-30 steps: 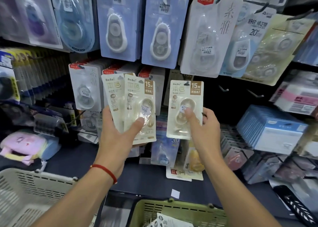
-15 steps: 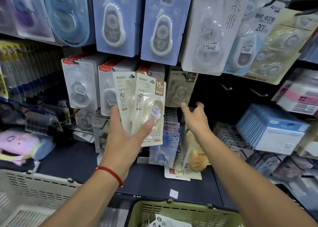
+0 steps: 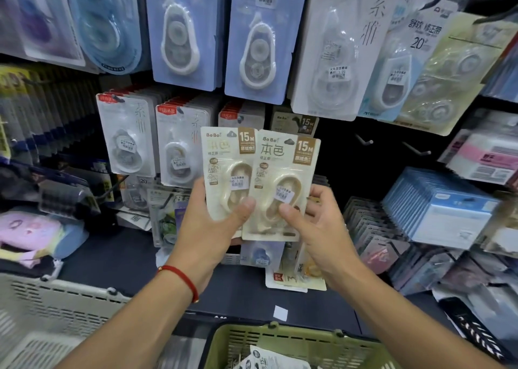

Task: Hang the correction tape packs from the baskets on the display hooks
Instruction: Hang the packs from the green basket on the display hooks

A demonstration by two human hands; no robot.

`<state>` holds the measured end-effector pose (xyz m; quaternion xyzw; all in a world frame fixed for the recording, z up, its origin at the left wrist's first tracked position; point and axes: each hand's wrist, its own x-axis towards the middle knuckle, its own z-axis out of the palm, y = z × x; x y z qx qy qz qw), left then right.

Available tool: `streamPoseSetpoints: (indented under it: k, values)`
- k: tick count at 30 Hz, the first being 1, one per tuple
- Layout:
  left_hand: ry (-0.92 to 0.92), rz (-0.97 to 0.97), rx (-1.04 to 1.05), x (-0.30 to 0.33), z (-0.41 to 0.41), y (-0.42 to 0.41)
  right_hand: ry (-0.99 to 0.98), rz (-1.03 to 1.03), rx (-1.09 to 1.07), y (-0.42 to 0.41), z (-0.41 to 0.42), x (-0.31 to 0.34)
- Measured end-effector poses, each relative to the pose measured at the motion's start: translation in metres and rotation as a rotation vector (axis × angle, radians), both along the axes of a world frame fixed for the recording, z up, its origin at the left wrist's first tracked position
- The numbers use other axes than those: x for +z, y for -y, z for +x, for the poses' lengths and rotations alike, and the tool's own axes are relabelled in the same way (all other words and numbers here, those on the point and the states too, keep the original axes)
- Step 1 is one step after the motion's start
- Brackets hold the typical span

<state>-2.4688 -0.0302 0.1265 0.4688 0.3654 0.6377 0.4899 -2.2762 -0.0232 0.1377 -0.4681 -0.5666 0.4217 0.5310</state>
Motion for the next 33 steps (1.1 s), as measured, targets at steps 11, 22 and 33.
streamPoseSetpoints:
  k: [11, 22, 33]
  values:
    - [-0.003, -0.058, 0.082, 0.003, -0.003, 0.000, -0.007, 0.116, -0.183, -0.020, 0.009, 0.013]
    - [0.005, -0.069, 0.085, 0.001, -0.004, -0.003, 0.210, 0.111, -0.371, -0.054, 0.004, -0.003]
    - [-0.025, -0.067, -0.027, 0.000, 0.004, -0.007, 0.539, -0.171, -0.401, -0.120, 0.005, -0.002]
